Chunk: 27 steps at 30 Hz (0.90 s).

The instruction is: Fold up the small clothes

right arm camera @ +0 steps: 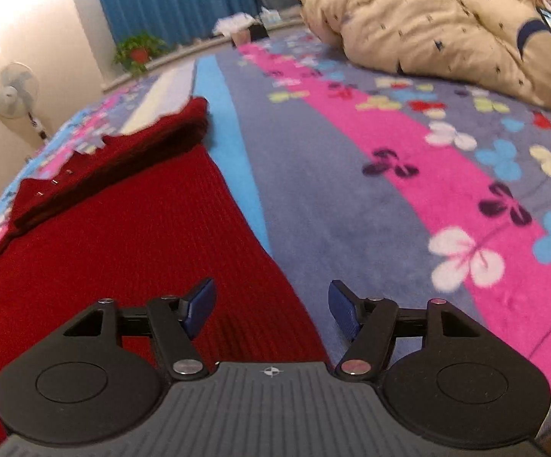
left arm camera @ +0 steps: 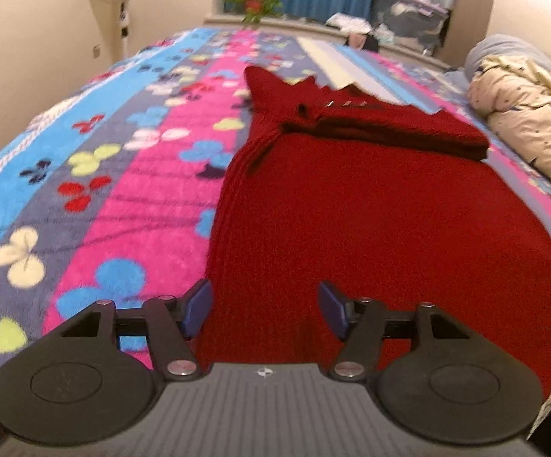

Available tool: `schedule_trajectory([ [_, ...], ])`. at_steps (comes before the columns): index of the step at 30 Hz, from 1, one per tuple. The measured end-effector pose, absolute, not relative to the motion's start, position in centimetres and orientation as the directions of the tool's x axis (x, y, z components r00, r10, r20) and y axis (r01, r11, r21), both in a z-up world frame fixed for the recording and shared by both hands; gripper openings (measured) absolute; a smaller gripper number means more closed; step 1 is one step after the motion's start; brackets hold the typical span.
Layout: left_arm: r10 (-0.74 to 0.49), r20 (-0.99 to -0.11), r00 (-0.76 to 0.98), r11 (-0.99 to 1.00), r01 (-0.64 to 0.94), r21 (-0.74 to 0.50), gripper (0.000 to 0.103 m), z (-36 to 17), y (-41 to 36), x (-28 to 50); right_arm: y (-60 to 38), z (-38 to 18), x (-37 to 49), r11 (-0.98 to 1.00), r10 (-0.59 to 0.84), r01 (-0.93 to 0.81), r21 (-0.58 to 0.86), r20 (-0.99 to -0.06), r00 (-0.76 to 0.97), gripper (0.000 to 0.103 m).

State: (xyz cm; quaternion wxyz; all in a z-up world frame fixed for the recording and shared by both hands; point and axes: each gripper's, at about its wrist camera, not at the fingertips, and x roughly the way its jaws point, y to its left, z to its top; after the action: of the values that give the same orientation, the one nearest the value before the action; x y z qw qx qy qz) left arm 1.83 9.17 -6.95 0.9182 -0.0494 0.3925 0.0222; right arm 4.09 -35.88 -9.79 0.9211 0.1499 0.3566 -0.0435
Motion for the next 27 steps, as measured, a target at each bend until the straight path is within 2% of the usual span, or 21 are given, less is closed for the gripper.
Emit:
schedule_trajectory([
  [4, 0.008, -0.786, 0.618, 0.991, -0.11, -0.077, 0.073, -8.4, 9.5, 2.5, -36.7, -10.7, 4.3, 0.941, 0.011, 0.23, 0.247, -0.705, 0.709, 0.069],
  [8, -0.006, -0.789, 0.615, 0.991, -0.105, -0.089, 0.073, -8.7, 9.5, 2.7, -36.8, -11.0, 4.5, 0.94, 0.019, 0.23, 0.252, -0.713, 0.701, 0.071],
  [10, -0.013, -0.785, 0.62, 0.99, -0.102, -0.097, 0.068, -8.6, 9.7, 2.5, -36.6, -10.9, 4.4, 0.943, 0.013, 0.229, 0.242, -0.713, 0.701, 0.071],
  [14, -0.016, -0.774, 0.633, 0.988, -0.109, -0.11, 0.049, -8.3, 9.8, 2.3, -36.7, -10.9, 4.5, 0.944, 0.018, 0.223, 0.243, -0.714, 0.7, 0.071],
  [16, -0.028, -0.777, 0.629, 0.982, -0.129, -0.14, 0.048, -8.2, 10.3, 2.4, -36.5, -10.9, 4.6, 0.947, 0.021, 0.215, 0.238, -0.714, 0.699, 0.071],
  [17, -0.036, -0.78, 0.625, 0.977, -0.141, -0.158, 0.048, -8.2, 10.6, 2.4, -36.5, -10.9, 4.6, 0.948, 0.021, 0.212, 0.236, -0.714, 0.7, 0.064],
  [18, -0.046, -0.784, 0.619, 0.971, -0.155, -0.18, 0.048, -8.2, 10.9, 2.4, -36.4, -10.9, 4.6, 0.951, 0.02, 0.208, 0.23, -0.713, 0.7, 0.051],
  [19, -0.059, -0.789, 0.611, 0.963, -0.172, -0.205, 0.048, -8.2, 11.2, 2.3, -36.4, -10.9, 4.6, 0.953, 0.015, 0.206, 0.223, -0.712, 0.702, 0.044],
  [21, -0.078, -0.798, 0.597, 0.95, -0.197, -0.241, 0.05, -8.3, 11.7, 2.1, -36.4, -10.7, 4.6, 0.953, 0.026, 0.195, 0.23, -0.707, 0.707, 0.023],
  [24, -0.103, -0.811, 0.575, 0.941, -0.208, -0.267, 0.05, -8.4, 11.7, 1.5, -36.4, -10.5, 4.3, 0.955, 0.035, 0.183, 0.234, -0.702, 0.712, 0.015],
  [27, -0.107, -0.813, 0.573, 0.947, -0.189, -0.259, 0.046, -8.3, 11.1, 1.0, -36.5, -10.4, 4.3, 0.953, 0.048, 0.177, 0.245, -0.701, 0.711, 0.014],
])
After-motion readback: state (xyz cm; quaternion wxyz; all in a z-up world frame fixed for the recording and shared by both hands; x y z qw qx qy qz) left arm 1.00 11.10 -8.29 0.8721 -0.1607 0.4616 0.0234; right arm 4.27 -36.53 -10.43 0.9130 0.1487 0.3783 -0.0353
